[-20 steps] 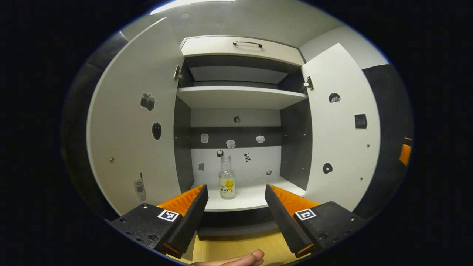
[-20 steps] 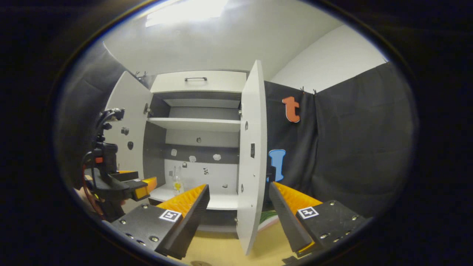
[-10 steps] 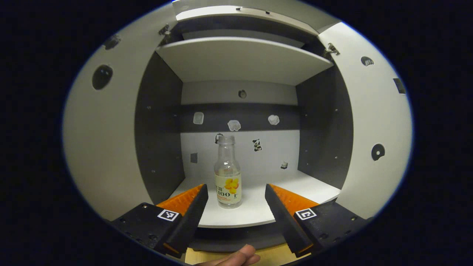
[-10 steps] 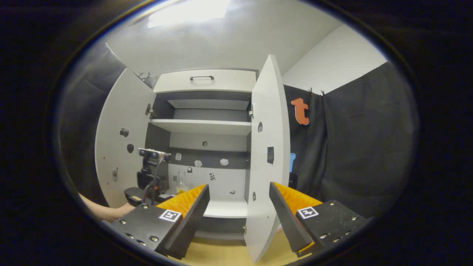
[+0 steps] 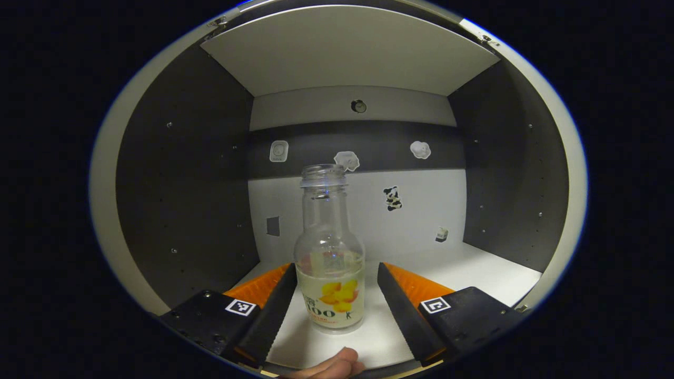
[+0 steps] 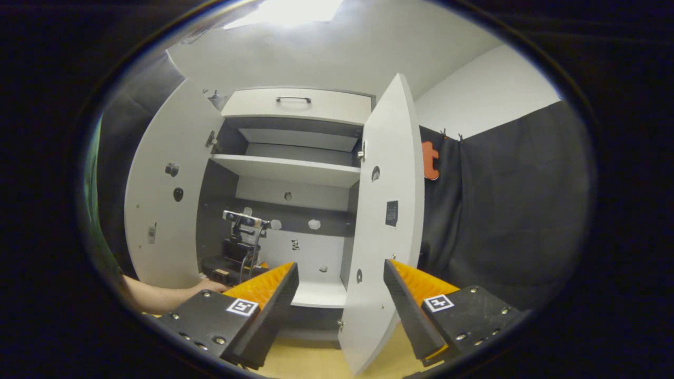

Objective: Grasp the bottle in the cabinet with the left hand and place it on the coaster, then close the right door with the right hand and the left door with the left hand.

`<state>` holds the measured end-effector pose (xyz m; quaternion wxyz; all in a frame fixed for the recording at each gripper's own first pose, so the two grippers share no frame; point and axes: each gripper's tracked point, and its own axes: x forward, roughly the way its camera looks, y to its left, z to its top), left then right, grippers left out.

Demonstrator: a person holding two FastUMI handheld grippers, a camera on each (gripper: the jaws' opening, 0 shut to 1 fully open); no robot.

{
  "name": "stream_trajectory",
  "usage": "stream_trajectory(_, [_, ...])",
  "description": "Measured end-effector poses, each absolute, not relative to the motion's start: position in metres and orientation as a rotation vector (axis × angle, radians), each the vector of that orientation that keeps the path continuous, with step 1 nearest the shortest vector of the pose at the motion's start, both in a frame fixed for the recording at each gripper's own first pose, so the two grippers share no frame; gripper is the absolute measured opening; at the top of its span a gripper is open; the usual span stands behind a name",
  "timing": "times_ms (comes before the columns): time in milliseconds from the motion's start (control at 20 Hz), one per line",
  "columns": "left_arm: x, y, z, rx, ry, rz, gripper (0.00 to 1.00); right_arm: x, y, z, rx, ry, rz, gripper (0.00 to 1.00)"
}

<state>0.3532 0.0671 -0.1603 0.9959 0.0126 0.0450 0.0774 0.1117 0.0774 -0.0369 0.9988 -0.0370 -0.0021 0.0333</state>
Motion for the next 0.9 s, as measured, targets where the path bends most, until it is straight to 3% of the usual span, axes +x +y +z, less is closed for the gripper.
stream_trajectory(150, [0.364,0.079,-0.159,0.029,0.081,0.218,0.98,0.100,0.086,-0.044,-0.050,0.010,0.074,0.98])
stream_trajectory(250, [0.367,0.073,-0.157,0.024,0.094,0.190,0.97,0.091,0.084,-0.050,-0.060,0.022,0.056,0.94])
stream_trajectory(300, [0.368,0.070,-0.155,0.022,0.099,0.179,0.93,0.086,0.081,-0.052,-0.071,0.028,0.040,0.98])
stream_trajectory(350, [0.365,0.070,-0.151,0.024,0.089,0.184,0.81,0.079,0.077,-0.052,-0.083,0.026,0.023,0.99])
stream_trajectory(550, [0.345,0.050,-0.119,0.044,0.056,0.135,0.79,0.047,0.066,-0.044,-0.077,0.018,-0.006,0.99])
stream_trajectory(600, [0.336,0.043,-0.107,0.051,0.041,0.118,0.79,0.039,0.064,-0.041,-0.072,0.016,-0.002,0.94])
stream_trajectory(650, [0.325,0.036,-0.096,0.046,0.026,0.100,0.79,0.032,0.060,-0.038,-0.068,0.015,0.000,0.98])
stream_trajectory(700, [0.312,0.031,-0.087,0.035,0.016,0.090,0.79,0.024,0.055,-0.036,-0.063,0.017,-0.003,0.94])
stream_trajectory(750, [0.298,0.025,-0.077,0.026,0.006,0.078,0.79,0.017,0.051,-0.033,-0.053,0.021,-0.007,0.98])
stream_trajectory(850, [0.270,0.014,-0.056,0.019,-0.016,0.051,0.79,0.001,0.047,-0.027,-0.030,0.020,0.001,0.98])
stream_trajectory(900, [0.256,0.008,-0.045,0.016,-0.027,0.039,0.79,-0.006,0.044,-0.024,-0.018,0.017,0.006,0.94])
